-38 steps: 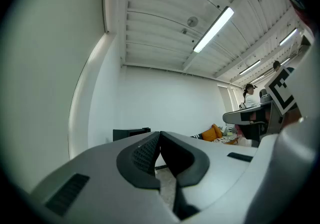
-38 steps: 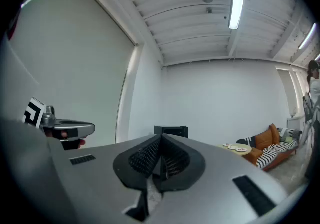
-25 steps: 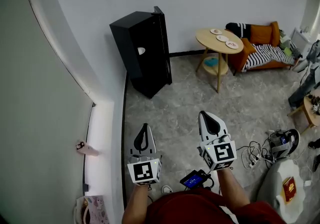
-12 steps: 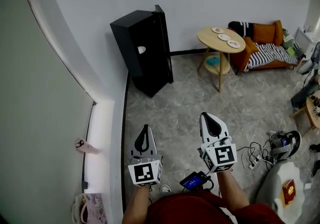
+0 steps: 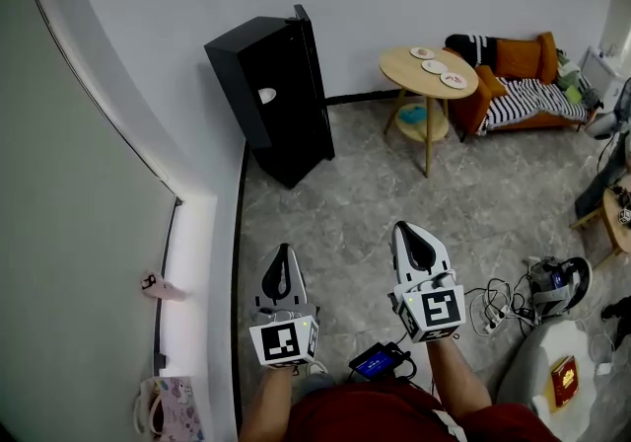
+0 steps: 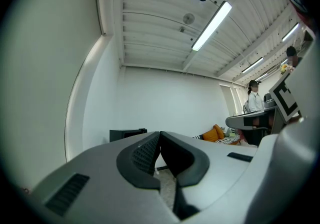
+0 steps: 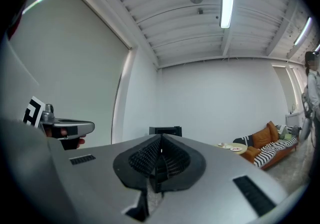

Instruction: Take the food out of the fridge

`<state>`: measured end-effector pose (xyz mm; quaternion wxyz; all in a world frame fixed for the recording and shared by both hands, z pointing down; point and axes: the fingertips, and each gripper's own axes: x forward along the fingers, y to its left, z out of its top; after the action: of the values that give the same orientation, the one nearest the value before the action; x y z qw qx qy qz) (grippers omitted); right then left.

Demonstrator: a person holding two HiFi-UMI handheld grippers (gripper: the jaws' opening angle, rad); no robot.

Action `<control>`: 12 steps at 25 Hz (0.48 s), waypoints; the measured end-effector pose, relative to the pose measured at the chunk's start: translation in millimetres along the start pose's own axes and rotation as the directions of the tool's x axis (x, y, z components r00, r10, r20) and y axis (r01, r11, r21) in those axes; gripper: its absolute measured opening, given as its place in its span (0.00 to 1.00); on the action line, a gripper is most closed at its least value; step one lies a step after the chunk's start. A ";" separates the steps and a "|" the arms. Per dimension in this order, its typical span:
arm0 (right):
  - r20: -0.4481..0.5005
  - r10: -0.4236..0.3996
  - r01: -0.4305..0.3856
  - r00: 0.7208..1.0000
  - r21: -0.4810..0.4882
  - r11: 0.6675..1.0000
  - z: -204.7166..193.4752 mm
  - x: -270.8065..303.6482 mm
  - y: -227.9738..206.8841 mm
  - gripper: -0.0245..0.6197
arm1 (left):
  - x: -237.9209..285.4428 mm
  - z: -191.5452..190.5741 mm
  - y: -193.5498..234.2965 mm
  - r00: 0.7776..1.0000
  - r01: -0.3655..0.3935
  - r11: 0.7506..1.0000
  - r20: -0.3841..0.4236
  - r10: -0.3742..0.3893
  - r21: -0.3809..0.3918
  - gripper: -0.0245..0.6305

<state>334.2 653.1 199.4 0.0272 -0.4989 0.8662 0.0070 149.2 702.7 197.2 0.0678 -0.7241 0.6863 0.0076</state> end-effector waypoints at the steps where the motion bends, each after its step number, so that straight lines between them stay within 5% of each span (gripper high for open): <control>1: 0.003 0.008 -0.008 1.000 0.003 1.000 1.0 -0.7 -1.9 0.07 | 0.6 0.3 -3.0 1.000 -0.005 1.000 -0.002 0.005 -0.001 0.06; 12: 0.007 0.035 -0.035 0.999 -0.003 0.999 0.6 5.4 -16.0 0.07 | 16.5 -0.2 -20.4 1.000 -0.012 1.000 -0.008 0.012 0.017 0.06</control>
<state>345.4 640.4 198.7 0.0294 -0.4839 0.8746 0.0104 170.5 687.3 197.4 0.0712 -0.7196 0.6908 -0.0008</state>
